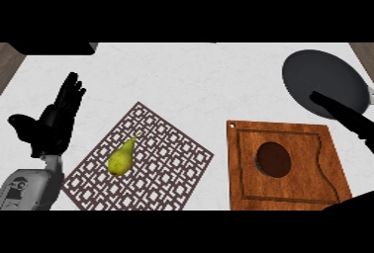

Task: Pick the cupcake from the cutting board and place it in the pan

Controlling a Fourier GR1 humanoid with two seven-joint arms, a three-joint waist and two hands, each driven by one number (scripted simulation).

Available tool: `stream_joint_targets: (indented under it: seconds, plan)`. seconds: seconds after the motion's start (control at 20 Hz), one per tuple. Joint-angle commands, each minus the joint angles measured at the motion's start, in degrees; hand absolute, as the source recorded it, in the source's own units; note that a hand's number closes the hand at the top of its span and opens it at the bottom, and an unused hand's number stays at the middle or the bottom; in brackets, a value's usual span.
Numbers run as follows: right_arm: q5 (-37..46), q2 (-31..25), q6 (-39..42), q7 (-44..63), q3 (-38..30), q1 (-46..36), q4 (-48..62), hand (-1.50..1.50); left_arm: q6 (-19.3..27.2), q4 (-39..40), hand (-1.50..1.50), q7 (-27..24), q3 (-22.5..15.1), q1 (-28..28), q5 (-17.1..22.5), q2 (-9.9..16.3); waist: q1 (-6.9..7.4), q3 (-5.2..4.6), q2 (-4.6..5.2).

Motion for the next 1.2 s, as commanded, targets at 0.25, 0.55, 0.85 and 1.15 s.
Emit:
stream_joint_targets:
  seconds: [0.25, 0.55, 0.85, 1.15]
  plan:
    - [8.23, 4.99, 4.89, -0.39, 0.8, 0.04, 6.3, -1.5, -0.57, 0.4, 0.0, -0.08, 1.37, -0.14, -2.66, -2.49, -0.11, 0.01, 0.0]
    - [11.28, 9.47, 7.06, -5.76, 3.02, -1.0, 12.07, -1.5, -2.92, 2.46, 0.0, 0.09, 4.08, -3.16, -2.19, -2.1, -0.13, 0.01, 0.03]
    - [16.75, 12.0, 10.08, -6.18, 4.28, -0.27, 11.82, -1.5, -3.75, 3.28, 0.0, -2.34, 4.68, -1.12, -3.56, -4.06, -0.21, 0.0, -0.01]
    - [25.64, 13.72, 9.38, -9.44, 8.57, -1.34, 19.41, -1.5, -3.86, -1.44, 0.0, 1.94, 5.49, -0.62, -3.98, -3.13, 0.1, 0.02, 0.01]
